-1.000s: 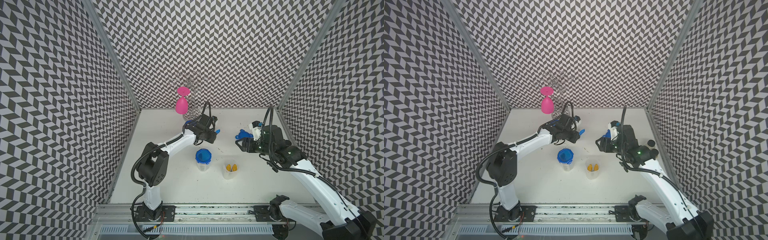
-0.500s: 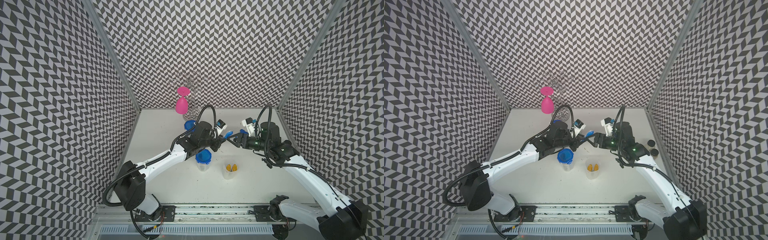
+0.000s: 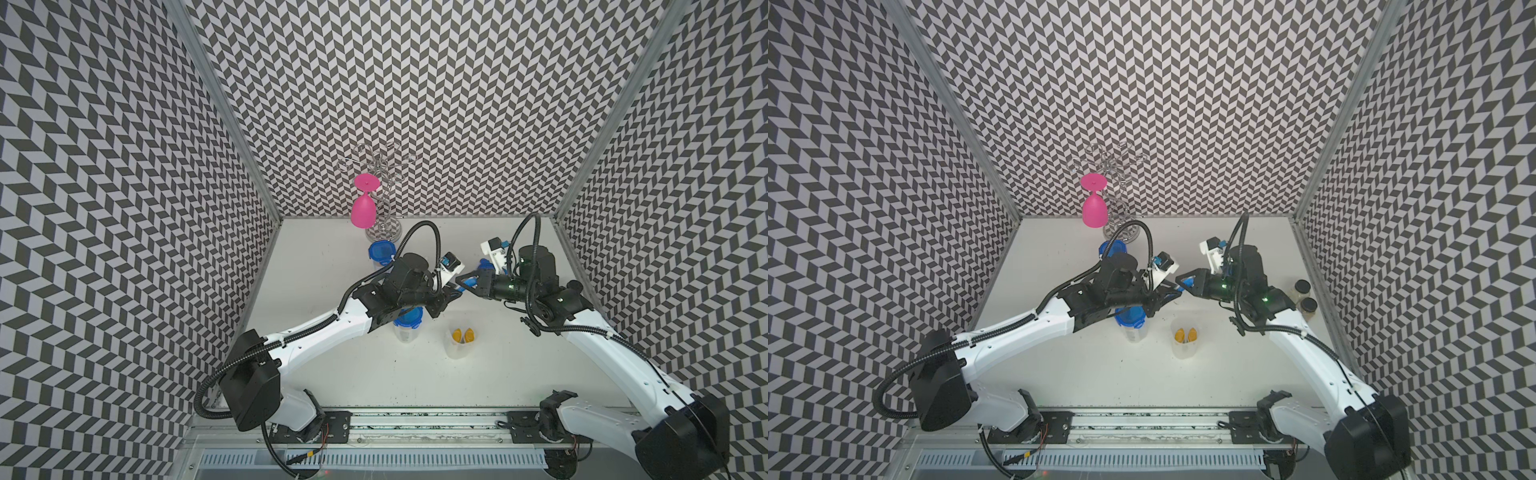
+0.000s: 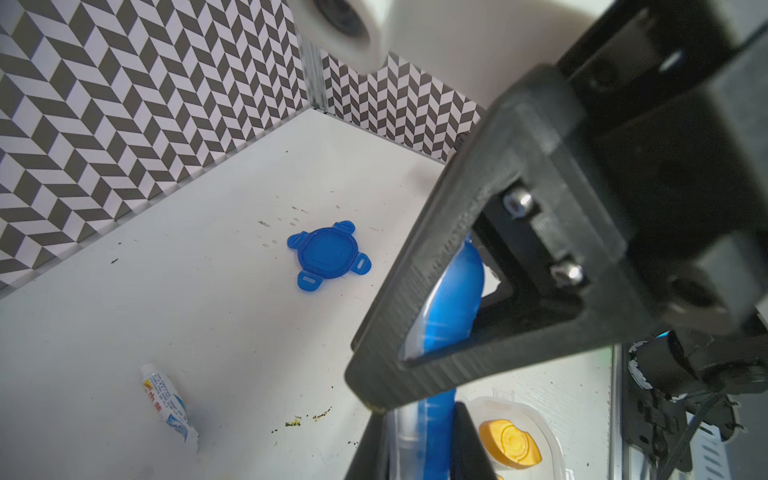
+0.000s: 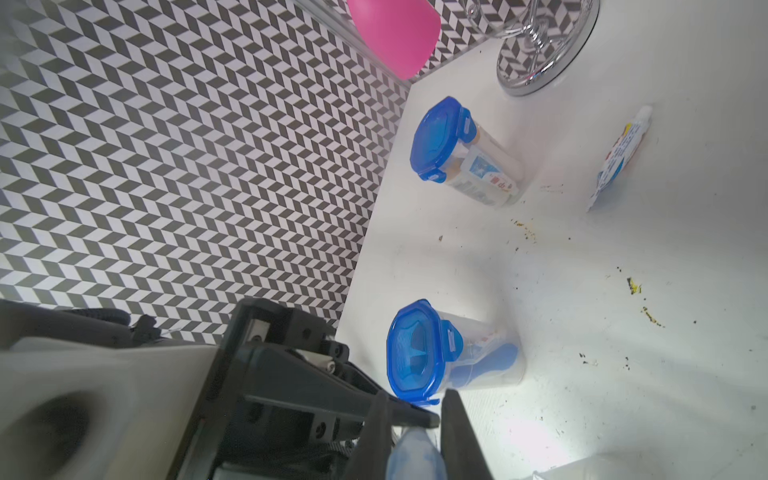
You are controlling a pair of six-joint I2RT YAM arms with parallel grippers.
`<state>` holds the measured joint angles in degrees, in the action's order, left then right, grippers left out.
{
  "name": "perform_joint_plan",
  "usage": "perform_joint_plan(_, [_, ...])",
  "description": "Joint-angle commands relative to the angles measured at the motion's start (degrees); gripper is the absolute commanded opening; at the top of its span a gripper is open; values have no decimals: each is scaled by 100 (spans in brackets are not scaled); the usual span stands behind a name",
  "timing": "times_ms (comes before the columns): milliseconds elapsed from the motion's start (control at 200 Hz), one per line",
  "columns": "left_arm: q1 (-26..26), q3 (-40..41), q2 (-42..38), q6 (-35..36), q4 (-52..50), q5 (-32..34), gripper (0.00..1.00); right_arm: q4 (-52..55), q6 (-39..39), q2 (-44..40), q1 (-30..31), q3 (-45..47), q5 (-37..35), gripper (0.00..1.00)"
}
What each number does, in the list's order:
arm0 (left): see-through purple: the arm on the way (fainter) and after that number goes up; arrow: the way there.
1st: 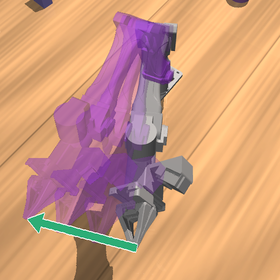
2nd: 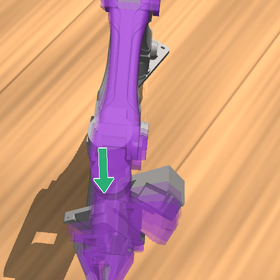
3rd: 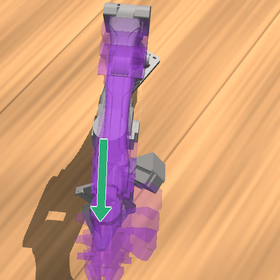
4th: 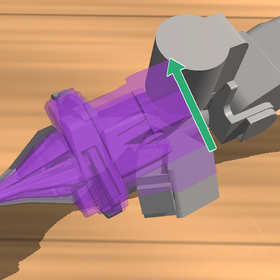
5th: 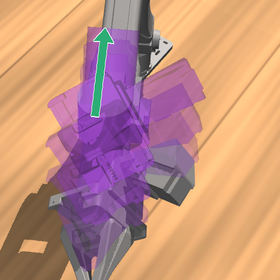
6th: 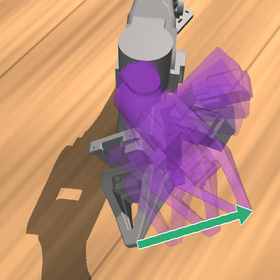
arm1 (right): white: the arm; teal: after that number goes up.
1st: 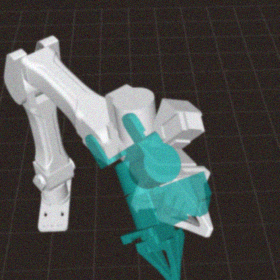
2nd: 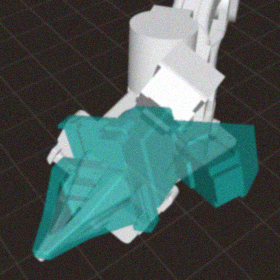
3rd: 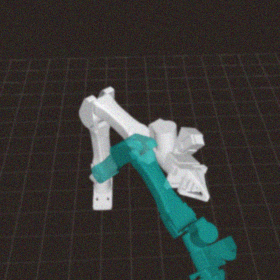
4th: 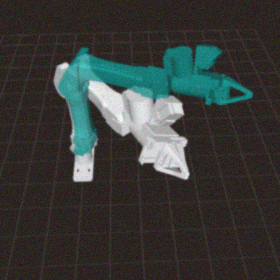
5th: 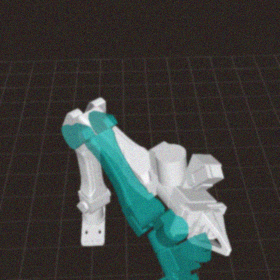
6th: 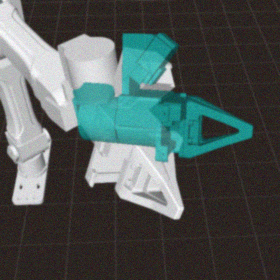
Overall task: Pack away toiletry kits
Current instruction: Pick up the toiletry item from the center of the board, then place the toiletry item into the container, then pick up the toiletry item from the center of the board.
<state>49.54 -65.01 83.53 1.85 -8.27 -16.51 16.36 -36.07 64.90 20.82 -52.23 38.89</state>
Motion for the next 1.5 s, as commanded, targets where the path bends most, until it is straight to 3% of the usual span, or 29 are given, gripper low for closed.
perform_joint_plan(0, [21, -25, -119, 25, -4, -137, 21, -1, 278, -186, -25, -86, -101, 2])
perform_joint_plan(20, [-21, -41, -115, -22, -44, -180, 28, 94, 367, -201, -25, -117, -124, 0])
perform_joint_plan(70, [-216, -36, -148, -220, -33, -555, 57, 395, 601, -244, -14, -223, -277, 0])
perform_joint_plan(105, [-409, -76, -169, -351, -57, -966, 71, 640, 763, -284, -5, -305, -417, 0])
perform_joint_plan(150, [-660, -151, -204, -520, -109, -1345, 82, 849, 915, -362, 20, -342, -535, 0])
perform_joint_plan(205, [-917, -182, -298, -647, -101, -1625, 88, 974, 1006, -539, 90, -292, -728, 0])
perform_joint_plan(366, [-1404, -589, -99, -679, -565, -1351, 87, 1355, 1332, -846, 432, -262, -1615, 0])
perform_joint_plan(521, [-1527, -1027, 395, -794, -939, -383, 84, 1966, 1703, -520, 929, -615, -2352, 0])
perform_joint_plan(601, [-1570, -1402, 783, -942, -1176, -62, 75, 2123, 1784, -364, 1143, -724, -2629, 0])
perform_joint_plan(826, [-1455, -2655, 2056, -1074, -1920, 167, 72, 2451, 1901, -21, 1651, -992, -3249, 0])
perform_joint_plan(1182, [-1170, -5058, 4551, -1393, -3756, 1727, 69, 3070, 2019, 352, 1981, -1224, -3778, 0])
perform_joint_plan(1492, [-1157, -5662, 5345, -1364, -3970, 2476, 73, 3045, 2146, 599, 2196, -1124, -4093, 0])
